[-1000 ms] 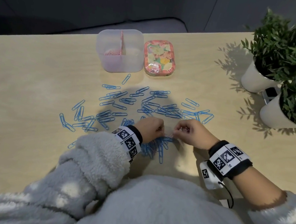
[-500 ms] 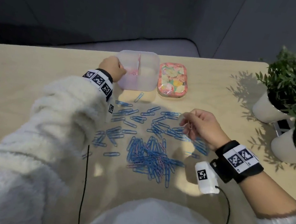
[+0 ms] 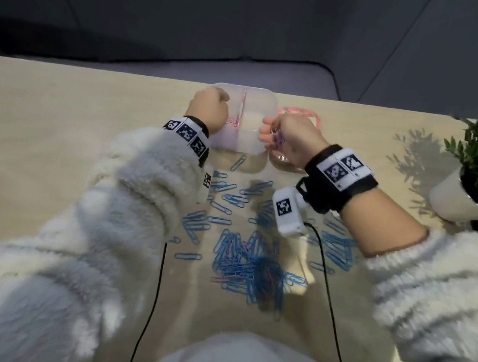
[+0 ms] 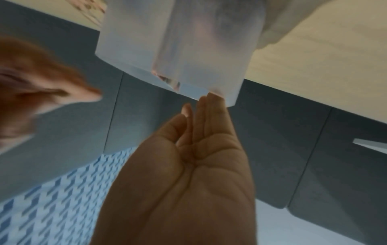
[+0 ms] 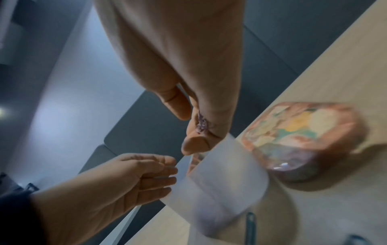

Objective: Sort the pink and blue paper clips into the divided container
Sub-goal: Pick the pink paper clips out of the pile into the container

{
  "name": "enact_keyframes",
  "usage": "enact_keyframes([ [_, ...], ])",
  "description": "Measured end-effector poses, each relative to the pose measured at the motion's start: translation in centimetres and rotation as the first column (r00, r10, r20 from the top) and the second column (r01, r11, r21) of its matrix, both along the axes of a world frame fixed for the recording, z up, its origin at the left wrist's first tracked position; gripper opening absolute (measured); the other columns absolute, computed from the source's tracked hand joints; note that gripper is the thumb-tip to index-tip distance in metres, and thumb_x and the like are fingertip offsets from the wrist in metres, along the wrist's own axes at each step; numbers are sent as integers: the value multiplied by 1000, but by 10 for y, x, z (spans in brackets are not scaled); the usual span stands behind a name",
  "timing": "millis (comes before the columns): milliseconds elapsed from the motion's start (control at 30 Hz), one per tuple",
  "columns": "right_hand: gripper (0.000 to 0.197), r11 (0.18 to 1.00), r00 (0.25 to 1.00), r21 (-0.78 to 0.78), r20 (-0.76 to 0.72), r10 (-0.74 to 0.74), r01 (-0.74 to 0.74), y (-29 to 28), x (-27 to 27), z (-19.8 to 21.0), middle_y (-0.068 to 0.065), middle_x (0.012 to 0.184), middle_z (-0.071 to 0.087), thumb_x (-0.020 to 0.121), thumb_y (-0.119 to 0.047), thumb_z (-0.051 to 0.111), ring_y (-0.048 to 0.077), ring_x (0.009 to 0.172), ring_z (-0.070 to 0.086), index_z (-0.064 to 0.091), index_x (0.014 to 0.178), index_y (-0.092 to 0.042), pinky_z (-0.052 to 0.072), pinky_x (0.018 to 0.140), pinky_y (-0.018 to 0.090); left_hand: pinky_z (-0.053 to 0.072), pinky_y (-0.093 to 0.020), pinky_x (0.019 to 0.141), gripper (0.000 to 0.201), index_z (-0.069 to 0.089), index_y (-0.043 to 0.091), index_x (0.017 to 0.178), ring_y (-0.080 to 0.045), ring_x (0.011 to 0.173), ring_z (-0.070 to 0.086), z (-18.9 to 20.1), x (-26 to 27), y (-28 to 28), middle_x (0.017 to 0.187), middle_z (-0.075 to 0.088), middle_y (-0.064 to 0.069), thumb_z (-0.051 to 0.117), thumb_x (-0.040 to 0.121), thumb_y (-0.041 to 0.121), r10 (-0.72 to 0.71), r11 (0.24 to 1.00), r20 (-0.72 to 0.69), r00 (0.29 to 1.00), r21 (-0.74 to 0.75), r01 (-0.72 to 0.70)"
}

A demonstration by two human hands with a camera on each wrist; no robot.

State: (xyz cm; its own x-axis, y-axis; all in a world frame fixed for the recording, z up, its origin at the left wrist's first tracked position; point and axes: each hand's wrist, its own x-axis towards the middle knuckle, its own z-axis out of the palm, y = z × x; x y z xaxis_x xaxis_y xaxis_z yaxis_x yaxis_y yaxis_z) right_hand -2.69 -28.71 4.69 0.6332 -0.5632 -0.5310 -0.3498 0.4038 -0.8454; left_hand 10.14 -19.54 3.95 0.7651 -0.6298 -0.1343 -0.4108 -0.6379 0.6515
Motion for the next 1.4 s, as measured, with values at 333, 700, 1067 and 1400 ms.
enact_keyframes([
  [333, 36, 956, 978, -225, 43, 204, -190, 25, 76, -5, -11, 73, 34, 95, -7, 35, -1, 65, 32, 33, 66, -29, 31, 62, 15, 45, -36, 90, 23, 65, 8, 96, -24, 102, 57, -51, -72, 102, 107, 63, -12, 45, 86, 2, -18, 990, -78, 997, -141, 7],
  [700, 15, 785, 903, -452, -151, 401, -424, 31, -83, -19, 5, 80, 65, 90, -3, 49, 10, 61, 59, 63, 94, -3, 49, 56, 17, 44, -29, 79, 13, 66, 11, 93, -16, 84, 53, -68, -120, 121, 90, 62, -5, 57, 83, 8, -325, 945, -34, 945, 30, 326],
  [1067, 8, 561, 794, -574, -522, 311, -597, 77, -157, -88, -2, 72, 60, 74, -16, 69, 17, 70, 57, 63, 78, -14, 45, 67, 31, 48, -40, 85, 14, 62, 12, 98, -28, 95, 56, -77, -159, 105, 100, 58, -9, 59, 85, 14, -544, 813, -13, 839, 241, 530],
  [1400, 15, 650, 908, -650, -384, 165, -393, 57, -173, -87, 2, 69, 56, 81, -1, 51, 18, 64, 51, 61, 86, -10, 35, 58, 21, 43, -32, 75, 17, 66, 7, 92, -20, 81, 55, -66, -129, 125, 89, 60, -7, 53, 92, 18, -289, 957, -83, 954, -64, 284],
])
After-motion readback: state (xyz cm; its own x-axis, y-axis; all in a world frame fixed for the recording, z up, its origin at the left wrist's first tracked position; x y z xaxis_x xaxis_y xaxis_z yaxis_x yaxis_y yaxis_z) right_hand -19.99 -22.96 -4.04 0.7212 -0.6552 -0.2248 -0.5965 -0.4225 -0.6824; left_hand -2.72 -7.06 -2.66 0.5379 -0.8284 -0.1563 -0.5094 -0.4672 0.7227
